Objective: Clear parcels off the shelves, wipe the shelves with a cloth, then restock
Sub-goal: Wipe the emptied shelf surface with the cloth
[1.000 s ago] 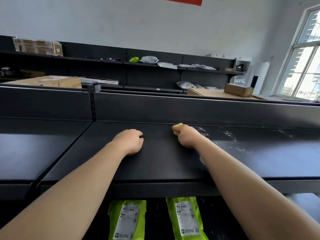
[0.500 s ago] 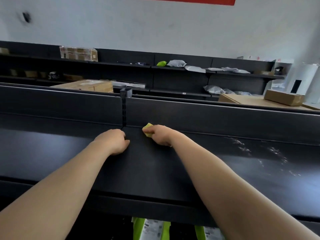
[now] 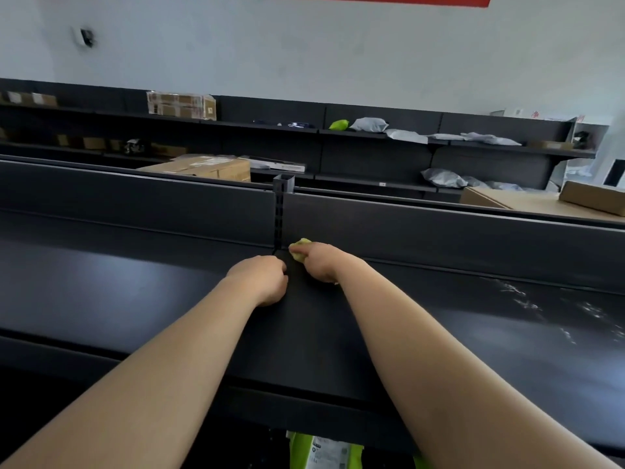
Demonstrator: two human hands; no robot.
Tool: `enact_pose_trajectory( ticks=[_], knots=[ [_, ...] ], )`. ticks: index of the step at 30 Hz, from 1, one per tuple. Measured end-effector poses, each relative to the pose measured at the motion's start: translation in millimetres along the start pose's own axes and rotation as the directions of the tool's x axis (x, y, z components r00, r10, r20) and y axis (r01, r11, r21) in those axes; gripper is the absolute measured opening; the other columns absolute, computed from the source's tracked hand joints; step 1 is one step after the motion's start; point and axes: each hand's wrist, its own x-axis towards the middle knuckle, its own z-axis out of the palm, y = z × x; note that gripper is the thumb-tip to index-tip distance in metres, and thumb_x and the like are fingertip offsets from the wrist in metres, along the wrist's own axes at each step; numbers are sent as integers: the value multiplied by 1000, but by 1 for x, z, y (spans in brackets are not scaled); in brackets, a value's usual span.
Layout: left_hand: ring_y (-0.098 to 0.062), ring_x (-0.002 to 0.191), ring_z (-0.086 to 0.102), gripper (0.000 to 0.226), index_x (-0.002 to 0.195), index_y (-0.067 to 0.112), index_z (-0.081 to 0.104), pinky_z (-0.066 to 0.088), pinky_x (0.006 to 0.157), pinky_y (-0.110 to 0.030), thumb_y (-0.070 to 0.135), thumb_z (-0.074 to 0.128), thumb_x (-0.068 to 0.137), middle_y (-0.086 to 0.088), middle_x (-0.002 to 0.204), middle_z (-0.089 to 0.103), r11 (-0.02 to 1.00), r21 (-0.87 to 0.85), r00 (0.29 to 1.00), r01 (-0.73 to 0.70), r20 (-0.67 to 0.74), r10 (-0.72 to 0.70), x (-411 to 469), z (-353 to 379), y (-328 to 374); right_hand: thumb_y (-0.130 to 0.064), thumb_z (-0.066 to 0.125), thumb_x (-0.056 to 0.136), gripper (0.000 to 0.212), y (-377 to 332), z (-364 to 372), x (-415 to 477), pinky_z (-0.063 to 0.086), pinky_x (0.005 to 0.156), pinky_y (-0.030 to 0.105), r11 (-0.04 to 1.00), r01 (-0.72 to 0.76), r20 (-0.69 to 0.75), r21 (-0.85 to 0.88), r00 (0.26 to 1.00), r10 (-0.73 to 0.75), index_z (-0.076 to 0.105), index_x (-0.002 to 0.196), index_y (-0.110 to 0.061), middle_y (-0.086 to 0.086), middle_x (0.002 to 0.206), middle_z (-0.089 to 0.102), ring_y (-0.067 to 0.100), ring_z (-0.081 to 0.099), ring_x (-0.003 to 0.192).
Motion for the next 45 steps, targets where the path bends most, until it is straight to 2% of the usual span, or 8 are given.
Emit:
enact_pose_trajectory(
  ticks=[7,13,17,21,31,34,38,45],
  knots=[
    [-24,124,47,39,137,23,48,43,101,-36,26,33,101,-2,140,49,991,-71,993,-116,1,116,-7,8,41,-9,34,99,49,100,-14,-48,22,117,38,974,-223,-133,33,965,225,41,142,-30,2,157,23,29,27,142],
    [-24,129,43,42,142,22,41,39,101,-34,24,32,101,-2,146,42,966,-138,975,-220,8,223,-21,12,96,-5,39,90,41,169,-34,-116,43,103,41,852,-512,-190,-107,852,488,44,130,-11,17,138,35,39,45,124],
    [-23,139,32,50,150,26,26,34,109,-36,33,36,101,0,154,29,924,-178,939,-338,8,345,-32,17,138,-11,36,95,44,158,-17,-136,38,107,39,916,-389,-215,-98,907,363,43,137,-20,15,143,37,34,44,128],
    [-24,134,37,44,143,19,38,35,109,-39,30,34,101,-4,149,36,903,-135,910,-408,19,414,-40,25,185,-12,36,97,43,181,-17,-169,37,107,39,932,-357,-257,-54,907,333,45,137,-24,16,143,39,36,44,126],
    [-25,116,50,34,127,14,51,44,92,-34,17,31,99,-4,133,49,935,-70,937,-349,2,350,-39,31,222,-1,45,89,45,280,-52,-268,42,100,32,792,-595,-456,141,671,585,57,131,-15,13,133,55,32,52,121],
    [-26,109,53,29,118,9,54,44,83,-32,18,33,99,-7,125,54,949,-56,950,-312,9,313,-36,29,229,0,46,86,47,245,-45,-243,42,95,28,910,-404,-509,97,765,394,59,129,-18,14,128,60,31,55,117],
    [-28,119,50,34,125,13,50,43,94,-35,31,36,100,-8,133,51,961,-42,961,-275,8,275,-30,26,232,0,40,89,44,198,-30,-188,40,98,35,972,-226,-309,-65,931,196,57,126,-16,15,131,49,35,49,119],
    [-23,135,38,45,144,28,37,36,107,-35,35,33,100,1,149,39,963,-35,963,-269,3,269,-16,28,248,0,38,91,47,232,-49,-166,39,106,40,955,-273,-194,-120,949,247,50,134,-15,16,139,42,36,47,123]
  ],
)
